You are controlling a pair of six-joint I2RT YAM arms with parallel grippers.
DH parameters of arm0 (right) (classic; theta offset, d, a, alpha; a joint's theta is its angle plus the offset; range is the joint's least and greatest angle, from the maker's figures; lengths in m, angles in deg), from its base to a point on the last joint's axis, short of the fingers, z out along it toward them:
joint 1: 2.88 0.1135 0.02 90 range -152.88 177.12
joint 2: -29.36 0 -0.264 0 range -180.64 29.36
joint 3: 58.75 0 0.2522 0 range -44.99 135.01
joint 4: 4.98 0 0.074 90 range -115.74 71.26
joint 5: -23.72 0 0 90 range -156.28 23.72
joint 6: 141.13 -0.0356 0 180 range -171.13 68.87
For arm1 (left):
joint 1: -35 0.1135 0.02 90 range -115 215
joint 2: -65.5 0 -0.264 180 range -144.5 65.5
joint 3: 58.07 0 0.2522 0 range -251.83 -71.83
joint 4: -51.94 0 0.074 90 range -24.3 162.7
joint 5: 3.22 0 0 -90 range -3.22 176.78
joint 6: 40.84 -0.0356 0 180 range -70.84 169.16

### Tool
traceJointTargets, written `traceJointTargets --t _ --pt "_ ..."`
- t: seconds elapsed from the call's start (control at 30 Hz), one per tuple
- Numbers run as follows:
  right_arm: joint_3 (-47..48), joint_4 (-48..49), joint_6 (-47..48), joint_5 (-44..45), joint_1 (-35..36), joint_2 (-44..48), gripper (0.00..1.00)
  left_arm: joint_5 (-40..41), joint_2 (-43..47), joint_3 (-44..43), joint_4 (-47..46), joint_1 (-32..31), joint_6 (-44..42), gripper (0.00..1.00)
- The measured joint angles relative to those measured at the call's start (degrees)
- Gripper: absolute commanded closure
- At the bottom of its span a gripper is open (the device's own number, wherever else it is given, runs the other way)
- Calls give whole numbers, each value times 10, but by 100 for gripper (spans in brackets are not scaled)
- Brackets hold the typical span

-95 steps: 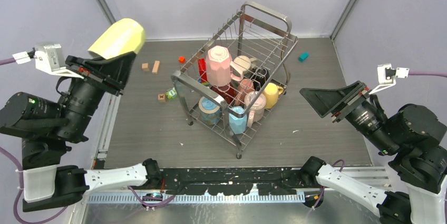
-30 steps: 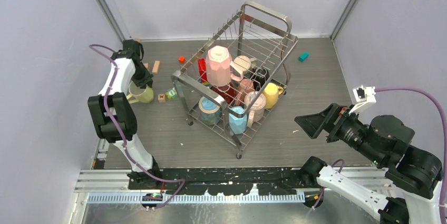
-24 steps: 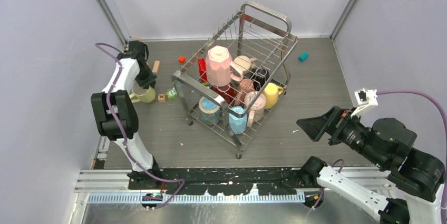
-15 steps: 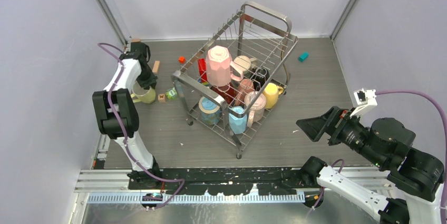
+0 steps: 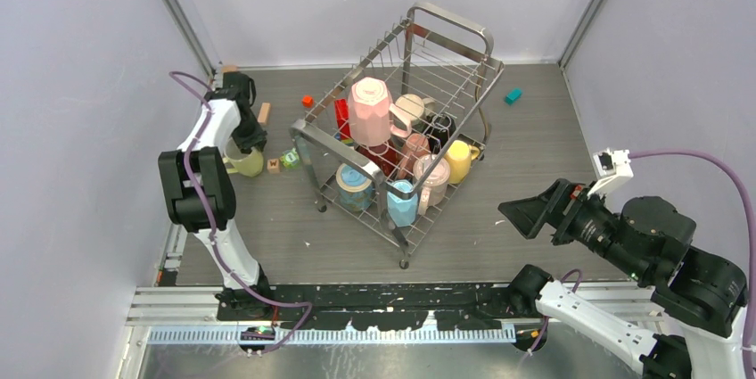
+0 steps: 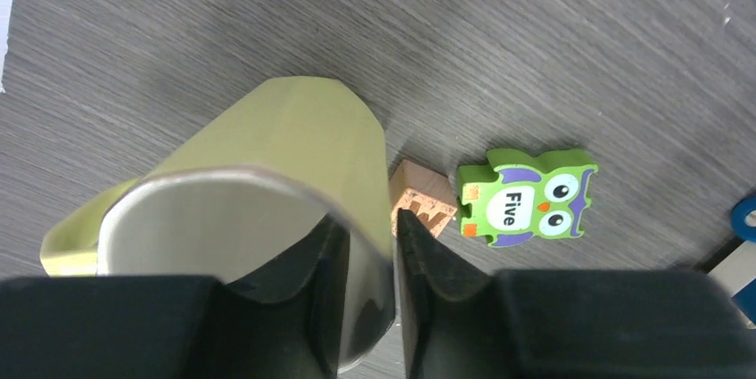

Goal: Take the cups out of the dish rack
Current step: Place the cup at the center of the board.

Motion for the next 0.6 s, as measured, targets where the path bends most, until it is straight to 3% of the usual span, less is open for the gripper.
traceJointTargets --t 0.33,0.6 --pt "2 -19 1 -2 0 -9 0 5 7 -45 11 -1 -5 47" --pt "8 -31 2 -1 0 -9 0 5 63 -89 30 -9 -5 29"
